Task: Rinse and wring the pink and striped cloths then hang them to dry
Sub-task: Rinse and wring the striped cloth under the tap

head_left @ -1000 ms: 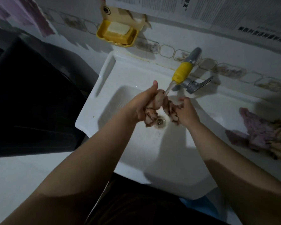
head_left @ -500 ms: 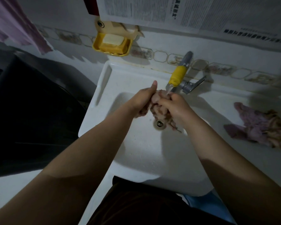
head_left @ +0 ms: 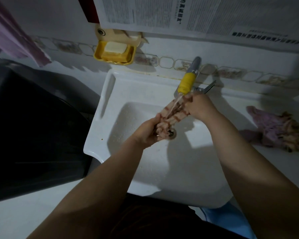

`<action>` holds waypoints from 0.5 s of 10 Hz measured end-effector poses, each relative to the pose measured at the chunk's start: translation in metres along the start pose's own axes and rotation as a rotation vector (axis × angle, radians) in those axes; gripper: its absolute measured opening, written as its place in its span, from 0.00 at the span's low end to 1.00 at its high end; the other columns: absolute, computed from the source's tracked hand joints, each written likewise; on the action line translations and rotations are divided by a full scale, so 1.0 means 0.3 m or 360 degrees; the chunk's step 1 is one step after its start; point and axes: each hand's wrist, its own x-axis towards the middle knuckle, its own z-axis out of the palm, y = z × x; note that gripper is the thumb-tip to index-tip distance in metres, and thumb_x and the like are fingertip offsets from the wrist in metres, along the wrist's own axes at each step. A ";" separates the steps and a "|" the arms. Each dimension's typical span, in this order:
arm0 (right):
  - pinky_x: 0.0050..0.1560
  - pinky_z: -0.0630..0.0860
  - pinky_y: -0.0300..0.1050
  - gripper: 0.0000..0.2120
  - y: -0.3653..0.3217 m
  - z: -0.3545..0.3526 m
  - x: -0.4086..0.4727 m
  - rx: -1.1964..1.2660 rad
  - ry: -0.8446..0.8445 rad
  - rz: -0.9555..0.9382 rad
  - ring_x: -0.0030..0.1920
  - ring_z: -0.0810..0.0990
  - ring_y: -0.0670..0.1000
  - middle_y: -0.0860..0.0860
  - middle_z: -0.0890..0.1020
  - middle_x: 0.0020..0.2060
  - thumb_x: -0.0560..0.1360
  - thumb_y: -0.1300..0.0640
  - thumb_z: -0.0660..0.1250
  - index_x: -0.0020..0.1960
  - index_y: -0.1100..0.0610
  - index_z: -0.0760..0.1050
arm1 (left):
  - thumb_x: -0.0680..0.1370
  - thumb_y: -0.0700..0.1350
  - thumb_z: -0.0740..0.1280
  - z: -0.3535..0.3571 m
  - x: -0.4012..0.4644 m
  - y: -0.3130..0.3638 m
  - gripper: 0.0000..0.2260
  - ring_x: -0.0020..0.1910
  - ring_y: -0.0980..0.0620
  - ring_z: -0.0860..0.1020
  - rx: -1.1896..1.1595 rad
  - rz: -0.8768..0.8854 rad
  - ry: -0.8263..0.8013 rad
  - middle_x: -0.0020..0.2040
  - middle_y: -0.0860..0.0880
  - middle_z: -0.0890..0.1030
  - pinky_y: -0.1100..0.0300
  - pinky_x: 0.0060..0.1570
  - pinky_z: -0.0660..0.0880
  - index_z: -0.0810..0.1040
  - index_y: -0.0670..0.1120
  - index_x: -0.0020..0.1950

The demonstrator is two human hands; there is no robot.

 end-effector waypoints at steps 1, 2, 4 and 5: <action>0.45 0.75 0.48 0.21 0.017 0.042 -0.011 -0.0062 -0.0240 0.0033 0.53 0.77 0.59 0.61 0.75 0.60 0.78 0.63 0.58 0.70 0.58 0.63 | 0.84 0.50 0.53 0.046 0.003 0.021 0.17 0.19 0.56 0.64 -0.0222 0.0035 0.0437 0.24 0.49 0.67 0.70 0.18 0.62 0.73 0.43 0.42; 0.29 0.71 0.39 0.07 -0.018 0.104 -0.119 0.0533 -0.0443 -0.0096 0.39 0.75 0.51 0.57 0.77 0.48 0.79 0.61 0.59 0.55 0.55 0.65 | 0.84 0.44 0.51 0.100 0.005 0.056 0.18 0.14 0.58 0.62 -0.0205 0.0036 0.0497 0.17 0.53 0.65 0.70 0.14 0.57 0.68 0.45 0.35; 0.49 0.73 0.47 0.20 -0.078 0.190 -0.160 0.0396 0.0099 -0.0016 0.48 0.79 0.55 0.55 0.82 0.47 0.75 0.37 0.59 0.47 0.54 0.74 | 0.82 0.52 0.54 0.277 -0.008 0.023 0.20 0.27 0.58 0.78 -0.0377 0.0506 0.0360 0.25 0.52 0.79 0.68 0.30 0.75 0.78 0.50 0.36; 0.50 0.74 0.48 0.23 -0.079 0.169 -0.042 0.0461 0.0270 0.0228 0.51 0.80 0.59 0.59 0.82 0.48 0.78 0.39 0.56 0.44 0.56 0.78 | 0.83 0.47 0.53 0.342 -0.016 0.047 0.17 0.46 0.53 0.80 0.1875 -0.0084 0.0504 0.60 0.40 0.79 0.59 0.58 0.75 0.74 0.38 0.63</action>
